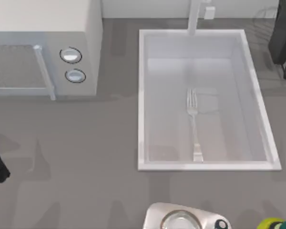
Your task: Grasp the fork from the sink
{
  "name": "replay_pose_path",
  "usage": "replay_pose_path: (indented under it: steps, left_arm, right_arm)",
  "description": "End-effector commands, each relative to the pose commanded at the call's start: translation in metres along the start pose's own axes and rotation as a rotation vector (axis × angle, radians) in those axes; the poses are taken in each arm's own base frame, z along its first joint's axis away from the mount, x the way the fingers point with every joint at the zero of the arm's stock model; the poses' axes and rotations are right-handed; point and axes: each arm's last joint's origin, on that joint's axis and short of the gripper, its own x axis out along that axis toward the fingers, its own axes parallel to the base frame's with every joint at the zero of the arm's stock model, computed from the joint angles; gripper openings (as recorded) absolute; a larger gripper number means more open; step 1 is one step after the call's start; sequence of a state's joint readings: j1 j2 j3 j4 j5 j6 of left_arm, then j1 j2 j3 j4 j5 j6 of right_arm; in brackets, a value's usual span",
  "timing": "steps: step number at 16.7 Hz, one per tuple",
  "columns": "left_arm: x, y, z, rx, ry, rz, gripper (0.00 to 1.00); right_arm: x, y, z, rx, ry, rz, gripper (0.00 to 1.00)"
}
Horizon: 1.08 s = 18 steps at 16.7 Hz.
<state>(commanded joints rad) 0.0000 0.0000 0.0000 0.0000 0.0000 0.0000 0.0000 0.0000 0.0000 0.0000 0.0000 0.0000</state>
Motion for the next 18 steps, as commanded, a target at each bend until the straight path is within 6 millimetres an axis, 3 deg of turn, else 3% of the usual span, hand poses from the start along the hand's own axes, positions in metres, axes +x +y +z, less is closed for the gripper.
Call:
replay_pose_path:
  steps: [18]
  left_arm:
    - [0.0,0.0,0.0,0.0,0.0,0.0,1.0]
  right_arm:
    - [0.0002,0.0005,0.0046,0.007,0.019,0.005,1.0]
